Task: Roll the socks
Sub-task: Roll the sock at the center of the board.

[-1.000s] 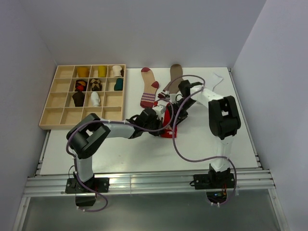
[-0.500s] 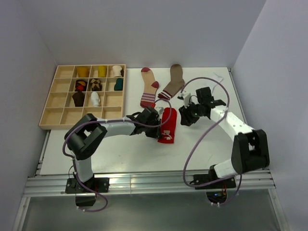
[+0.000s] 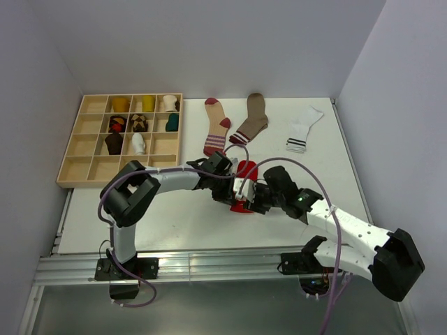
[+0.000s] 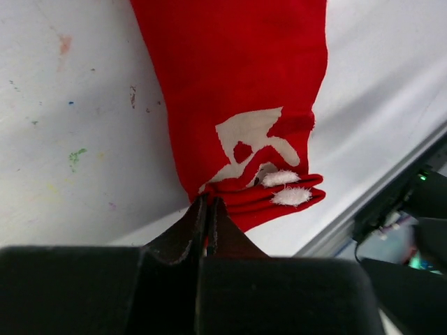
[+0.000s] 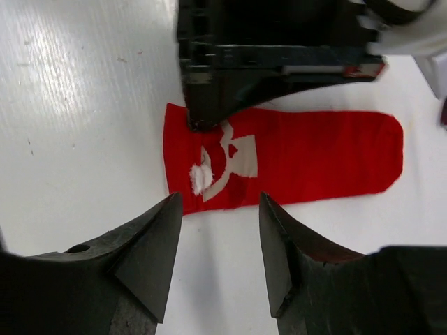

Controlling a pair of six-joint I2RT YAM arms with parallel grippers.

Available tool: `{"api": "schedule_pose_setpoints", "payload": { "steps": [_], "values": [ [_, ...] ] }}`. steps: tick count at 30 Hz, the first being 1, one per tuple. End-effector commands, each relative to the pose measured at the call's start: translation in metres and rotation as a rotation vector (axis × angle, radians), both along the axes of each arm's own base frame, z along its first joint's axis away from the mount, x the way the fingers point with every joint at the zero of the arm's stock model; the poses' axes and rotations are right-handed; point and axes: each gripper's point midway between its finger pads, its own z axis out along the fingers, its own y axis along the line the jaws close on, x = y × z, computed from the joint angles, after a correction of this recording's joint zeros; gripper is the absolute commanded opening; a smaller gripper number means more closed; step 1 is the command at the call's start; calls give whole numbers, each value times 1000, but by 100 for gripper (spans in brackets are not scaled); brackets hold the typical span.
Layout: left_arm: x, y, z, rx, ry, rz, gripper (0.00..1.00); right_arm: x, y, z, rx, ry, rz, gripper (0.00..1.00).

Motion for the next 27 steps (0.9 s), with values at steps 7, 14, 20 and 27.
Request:
{"api": "schedule_pose_setpoints", "payload": {
  "steps": [7,14,20,27],
  "values": [
    [-18,24,-28,90,176,-2,0,-7,18,-26,-148,-233,118,55],
    [-13,22,-25,94,179,-11,0,-11,24,-43,-192,-247,143,55],
    [-7,21,-19,90,172,-15,0,-12,26,-51,-215,-251,153,55],
    [-3,20,-13,78,165,-20,0,-10,26,-65,-253,-230,148,52]
  ]
}}
